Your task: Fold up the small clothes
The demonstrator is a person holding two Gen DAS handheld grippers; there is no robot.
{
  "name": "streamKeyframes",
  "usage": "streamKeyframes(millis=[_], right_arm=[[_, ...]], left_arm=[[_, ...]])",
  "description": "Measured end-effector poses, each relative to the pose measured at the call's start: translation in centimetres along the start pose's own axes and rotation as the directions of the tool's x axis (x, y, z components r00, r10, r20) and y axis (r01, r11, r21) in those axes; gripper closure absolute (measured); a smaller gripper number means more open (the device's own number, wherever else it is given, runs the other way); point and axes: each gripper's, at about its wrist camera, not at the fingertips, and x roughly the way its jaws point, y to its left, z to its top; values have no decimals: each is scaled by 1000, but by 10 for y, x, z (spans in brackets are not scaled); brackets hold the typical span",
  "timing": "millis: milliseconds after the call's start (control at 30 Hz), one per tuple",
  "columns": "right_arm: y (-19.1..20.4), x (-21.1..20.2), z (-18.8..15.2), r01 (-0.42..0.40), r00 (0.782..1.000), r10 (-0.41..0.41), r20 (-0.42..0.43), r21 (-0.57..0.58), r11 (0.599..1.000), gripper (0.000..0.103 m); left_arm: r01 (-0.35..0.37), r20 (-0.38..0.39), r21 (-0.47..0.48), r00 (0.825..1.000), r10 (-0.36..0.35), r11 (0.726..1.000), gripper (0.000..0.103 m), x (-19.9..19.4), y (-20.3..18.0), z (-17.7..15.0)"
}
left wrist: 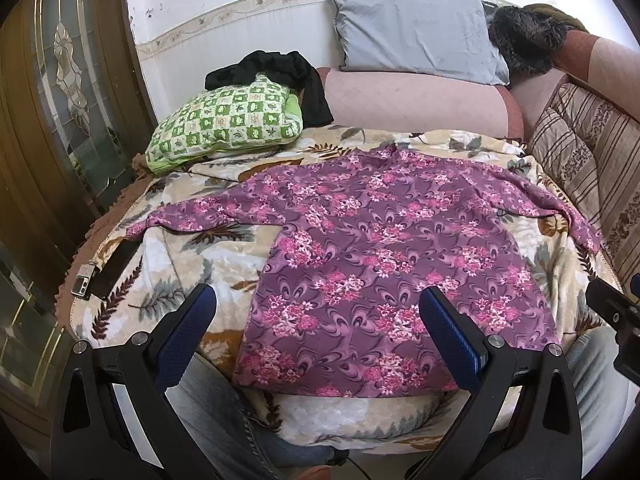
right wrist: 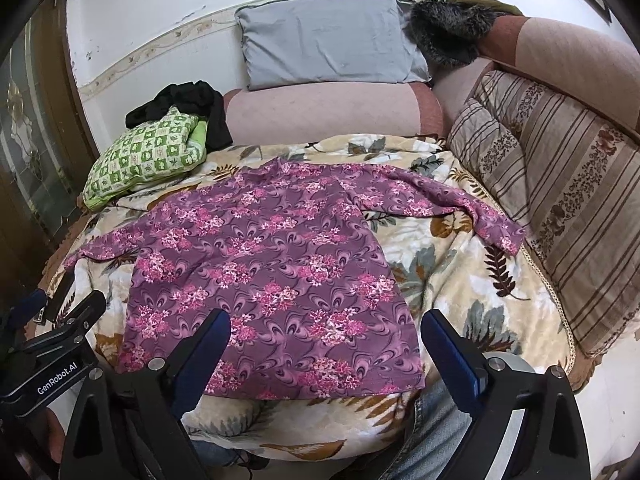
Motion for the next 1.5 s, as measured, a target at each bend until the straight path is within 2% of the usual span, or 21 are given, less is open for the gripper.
streamKeyframes(millis=[33,233,400,567,700,767,867,933,1033,1100,1167,1200,1300,1333,1367,1400,1467,1500], right_arm=[[-2,-1,1,-10,1000,10,22,9,1000,8],[-6,10,8,-34,999,34,10,3,999,9],[-45,42,28,-118,992,121,-32,87,989,10],[-105,92,55,-55,995,70,-73,196,979,11],[-167,150,84,82,989,-47,-143,247,965,13],[-205,185,96,192,975,-149,-167,279,941,14],[-254,234,103,296,944,-230,-236,300,907,14],[-294,266,97,325,927,-222,-301,353,878,22],[-359,281,60,342,925,-164,-343,560,755,22],[-393,285,28,343,923,-113,-369,650,678,22],[-415,289,10,345,920,-101,-379,660,667,22],[-429,294,0,376,907,-120,-403,649,662,22],[-457,302,-13,358,915,-106,-389,664,656,21],[-466,305,-15,354,918,-112,-382,654,668,32],[-475,309,-17,376,907,-135,-398,626,683,48],[-480,314,-19,422,885,-177,-431,579,697,74],[-492,316,-25,479,856,-262,-446,488,730,85],[-501,311,-28,491,852,-289,-437,475,730,96]], left_arm=[[-3,1,0,1000,3,1000,1,1,0,1],[-6,-13,16,1000,6,1000,1,9,-2,6],[16,-25,21,1000,-15,1000,1,21,-6,21],[70,-54,22,996,-68,997,1,44,-23,44],[106,-50,40,993,-104,994,1,68,-46,61],[144,-53,41,989,-142,989,1,86,-59,66],[204,-82,23,976,-202,979,1,118,-77,66],[231,-105,12,968,-229,973,1,136,-85,64],[260,-113,-8,959,-259,966,1,161,-89,55],[271,-123,-26,954,-272,962,1,176,-87,44],[274,-151,-50,948,-279,960,1,192,-84,33],[273,-171,-61,945,-280,960,1,198,-83,28],[290,-229,-87,925,-302,953,1,211,-83,22],[291,-227,-92,925,-304,952,1,210,-83,22],[292,-222,-92,926,-306,952,1,210,-82,22],[296,-216,-90,926,-309,951,1,208,-83,23],[301,-216,-88,925,-313,950,1,207,-83,23],[303,-217,-92,923,-316,948,1,207,-82,24]])
